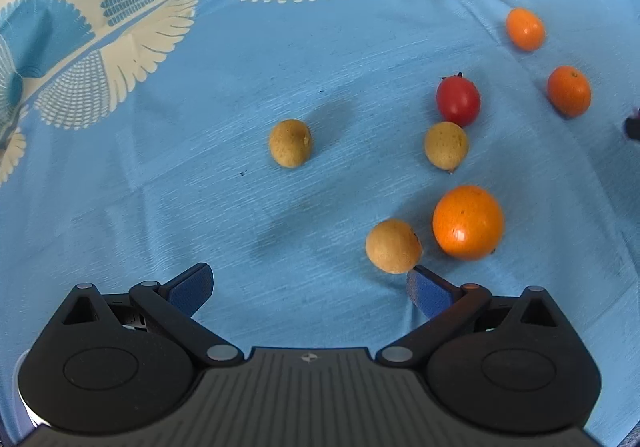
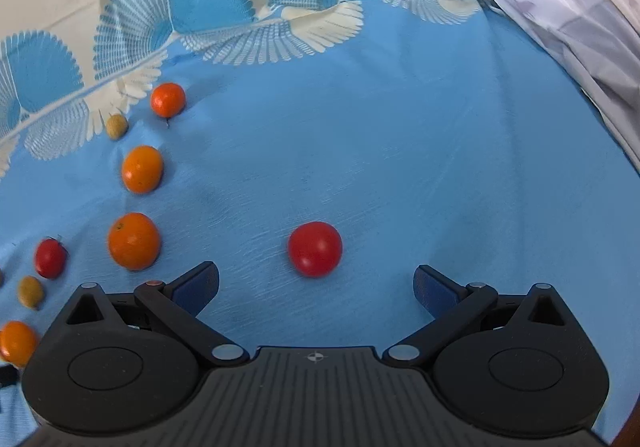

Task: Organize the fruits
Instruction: 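Grasp the tan longan with the left tool while the right tool grasps a red tomato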

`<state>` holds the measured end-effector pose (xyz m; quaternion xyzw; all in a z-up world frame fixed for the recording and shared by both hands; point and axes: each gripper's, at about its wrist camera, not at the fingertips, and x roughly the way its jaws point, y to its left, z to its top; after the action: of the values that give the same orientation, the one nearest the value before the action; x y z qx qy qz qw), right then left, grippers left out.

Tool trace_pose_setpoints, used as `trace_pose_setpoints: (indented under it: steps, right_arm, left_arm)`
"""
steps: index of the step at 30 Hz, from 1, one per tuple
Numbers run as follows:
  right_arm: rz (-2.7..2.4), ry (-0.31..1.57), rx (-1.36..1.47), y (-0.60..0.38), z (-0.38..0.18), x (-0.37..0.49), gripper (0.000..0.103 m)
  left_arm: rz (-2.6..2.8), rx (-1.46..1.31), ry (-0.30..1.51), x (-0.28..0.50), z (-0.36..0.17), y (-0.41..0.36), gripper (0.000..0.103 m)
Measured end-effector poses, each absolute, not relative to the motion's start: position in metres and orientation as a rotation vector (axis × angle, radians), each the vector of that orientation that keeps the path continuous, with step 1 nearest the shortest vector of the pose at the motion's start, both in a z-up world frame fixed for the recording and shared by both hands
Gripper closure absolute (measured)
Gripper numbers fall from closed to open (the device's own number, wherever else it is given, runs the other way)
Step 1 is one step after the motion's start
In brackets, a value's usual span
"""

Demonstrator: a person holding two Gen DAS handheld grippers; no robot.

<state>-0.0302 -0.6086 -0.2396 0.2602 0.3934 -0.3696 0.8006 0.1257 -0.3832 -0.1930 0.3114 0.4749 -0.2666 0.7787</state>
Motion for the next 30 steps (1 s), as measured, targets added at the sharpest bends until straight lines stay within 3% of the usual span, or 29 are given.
trace_pose_setpoints:
  steps: [30]
  right_arm:
    - [-0.853,0.766,0.479,-0.601,-0.253,-0.017,0.001]
  left_arm:
    - [-0.633,0.569,1.056,0.151,-0.193,-0.368,0.000]
